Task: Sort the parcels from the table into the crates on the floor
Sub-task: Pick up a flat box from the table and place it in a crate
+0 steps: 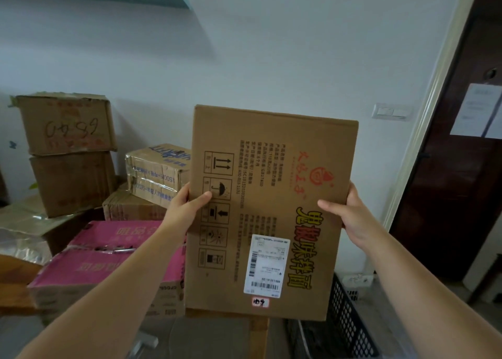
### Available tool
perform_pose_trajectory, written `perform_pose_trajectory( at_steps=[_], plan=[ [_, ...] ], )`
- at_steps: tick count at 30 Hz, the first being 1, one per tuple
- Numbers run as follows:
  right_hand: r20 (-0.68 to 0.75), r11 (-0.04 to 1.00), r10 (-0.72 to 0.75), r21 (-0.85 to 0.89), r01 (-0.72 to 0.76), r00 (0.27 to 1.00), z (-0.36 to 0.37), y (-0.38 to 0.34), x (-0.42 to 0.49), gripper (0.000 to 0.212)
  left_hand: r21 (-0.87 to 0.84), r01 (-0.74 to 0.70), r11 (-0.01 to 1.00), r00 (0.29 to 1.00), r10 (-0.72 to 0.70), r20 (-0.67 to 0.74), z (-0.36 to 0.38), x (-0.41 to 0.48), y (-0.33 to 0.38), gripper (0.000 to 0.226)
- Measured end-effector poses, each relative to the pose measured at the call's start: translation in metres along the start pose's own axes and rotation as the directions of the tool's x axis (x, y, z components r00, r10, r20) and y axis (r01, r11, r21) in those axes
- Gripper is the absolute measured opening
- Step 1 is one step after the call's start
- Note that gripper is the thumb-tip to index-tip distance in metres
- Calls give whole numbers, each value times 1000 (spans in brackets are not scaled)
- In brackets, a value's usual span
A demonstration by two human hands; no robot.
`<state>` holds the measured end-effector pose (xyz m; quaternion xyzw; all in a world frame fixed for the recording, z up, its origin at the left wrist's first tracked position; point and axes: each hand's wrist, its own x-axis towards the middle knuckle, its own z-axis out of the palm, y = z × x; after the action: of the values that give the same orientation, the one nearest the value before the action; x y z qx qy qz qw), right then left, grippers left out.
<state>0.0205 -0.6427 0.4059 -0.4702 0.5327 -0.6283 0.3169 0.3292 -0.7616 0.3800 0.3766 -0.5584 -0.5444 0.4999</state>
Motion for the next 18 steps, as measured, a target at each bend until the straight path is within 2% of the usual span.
perform_pose_trajectory(
  at_steps=[3, 6, 11, 15, 18],
  plan=[
    [-134, 998, 52, 34, -48, 990, 1, 7, 0, 68, -15, -40, 999, 999, 40, 23, -2, 3, 4, 29],
    [-178, 996, 78, 50, -70, 981, -1, 15, 1, 64, -8, -34, 999, 999, 34, 17, -5, 3, 2, 33],
    [-190, 998, 58, 46, -50, 980, -7, 24, -3, 40, -134, 72, 988, 997, -69, 27, -10, 0, -7, 39],
    [-189, 995, 63, 91, -46, 980, -8, 27, -9, 50, -170, 96, 981, 988, -73, 134, -12, -1, -16, 52],
    [-123, 990, 114, 91, -103, 986, -7, 34, -12, 48, -123, 119, 985, 972, -90, 219, -10, 2, -22, 49]
  ],
)
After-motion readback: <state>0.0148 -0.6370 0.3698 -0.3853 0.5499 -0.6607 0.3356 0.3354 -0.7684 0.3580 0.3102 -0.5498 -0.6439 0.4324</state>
